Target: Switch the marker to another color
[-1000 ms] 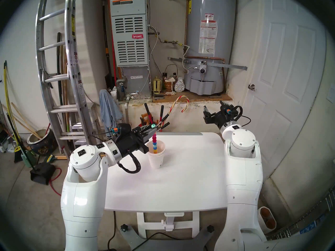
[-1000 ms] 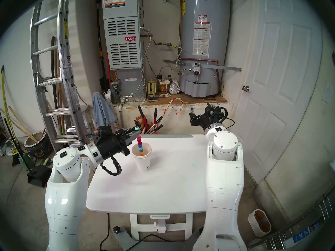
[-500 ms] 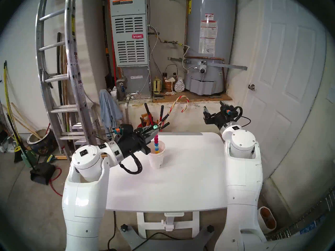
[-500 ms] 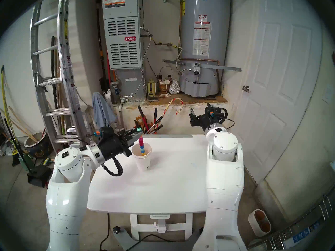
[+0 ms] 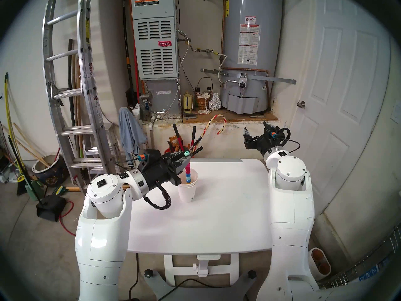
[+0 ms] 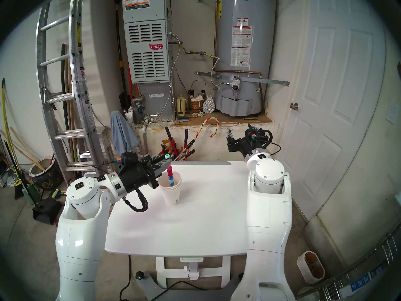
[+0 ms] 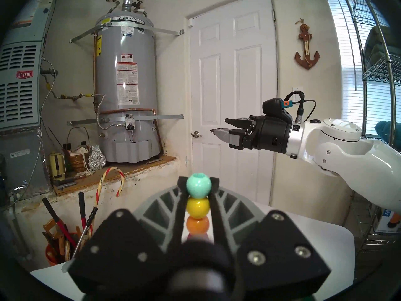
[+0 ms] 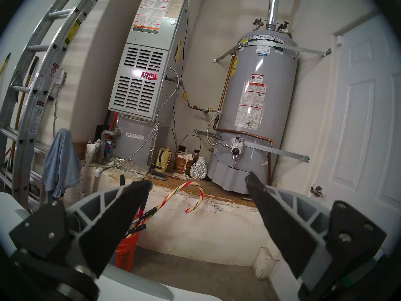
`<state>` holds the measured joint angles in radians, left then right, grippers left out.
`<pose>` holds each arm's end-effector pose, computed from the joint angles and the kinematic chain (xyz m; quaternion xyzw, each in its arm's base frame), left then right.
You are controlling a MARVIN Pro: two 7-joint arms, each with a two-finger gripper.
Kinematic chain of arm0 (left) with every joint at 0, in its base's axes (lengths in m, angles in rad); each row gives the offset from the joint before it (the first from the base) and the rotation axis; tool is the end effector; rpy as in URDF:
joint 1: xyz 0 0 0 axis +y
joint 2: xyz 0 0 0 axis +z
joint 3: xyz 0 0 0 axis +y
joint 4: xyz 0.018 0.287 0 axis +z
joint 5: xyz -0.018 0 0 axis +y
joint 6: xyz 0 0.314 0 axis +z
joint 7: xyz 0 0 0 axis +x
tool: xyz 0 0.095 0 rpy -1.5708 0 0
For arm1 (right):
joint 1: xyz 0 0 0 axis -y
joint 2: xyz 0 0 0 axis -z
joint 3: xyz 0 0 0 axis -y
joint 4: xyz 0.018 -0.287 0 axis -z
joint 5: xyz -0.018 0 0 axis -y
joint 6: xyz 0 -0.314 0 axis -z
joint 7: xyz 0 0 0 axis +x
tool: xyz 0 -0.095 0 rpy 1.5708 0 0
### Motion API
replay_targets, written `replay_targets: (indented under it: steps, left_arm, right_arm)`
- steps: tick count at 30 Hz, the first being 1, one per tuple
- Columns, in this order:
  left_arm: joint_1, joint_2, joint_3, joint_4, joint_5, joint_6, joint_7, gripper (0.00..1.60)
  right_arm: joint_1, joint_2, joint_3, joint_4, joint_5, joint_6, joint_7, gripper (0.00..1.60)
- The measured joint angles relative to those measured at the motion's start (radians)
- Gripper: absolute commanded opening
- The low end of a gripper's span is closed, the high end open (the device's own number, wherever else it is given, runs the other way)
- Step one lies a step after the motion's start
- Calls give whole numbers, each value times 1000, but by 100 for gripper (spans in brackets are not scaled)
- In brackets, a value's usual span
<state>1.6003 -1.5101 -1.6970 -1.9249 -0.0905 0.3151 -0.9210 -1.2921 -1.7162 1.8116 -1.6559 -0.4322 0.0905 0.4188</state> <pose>0.3748 -0.0179 -0.1989 0.6388 -0.2799 0.6565 0.2875 0.4827 -0.0261 -0.1750 0.6471 0.1366 0.7477 0.0597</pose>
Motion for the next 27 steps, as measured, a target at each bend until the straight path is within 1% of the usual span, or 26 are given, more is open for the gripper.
replay_targets:
  steps: [6, 7, 8, 10, 14, 18, 22, 26, 27]
  left_arm:
    - [3, 0, -1, 0, 1, 7, 0, 75]
    - [4, 0, -1, 0, 1, 7, 0, 83]
    - [6, 0, -1, 0, 1, 7, 0, 99]
    - [8, 0, -2, 0, 1, 7, 0, 107]
    - [16, 0, -7, -1, 1, 4, 0, 105]
    - [21, 0, -12, -1, 1, 3, -1, 107]
    - [27, 0, -17, -2, 1, 2, -1, 100]
    - [29, 0, -20, -2, 1, 1, -2, 102]
    - [30, 0, -21, -3, 1, 0, -3, 107]
  right_arm:
    - [0, 0, 0, 0, 1, -2, 0, 160]
    - [0, 0, 0, 0, 1, -2, 0, 160]
    - [-1, 0, 0, 0, 1, -2, 0, 160]
    - [-1, 0, 0, 0, 1, -2, 0, 160]
    - [-3, 0, 0, -4, 2, -2, 0, 160]
    - [-4, 0, 0, -6, 2, -2, 0, 160]
    - [-6, 0, -1, -9, 3, -2, 0, 160]
    - [-8, 0, -2, -12, 3, -2, 0, 160]
    - [-9, 0, -2, -13, 3, -2, 0, 160]
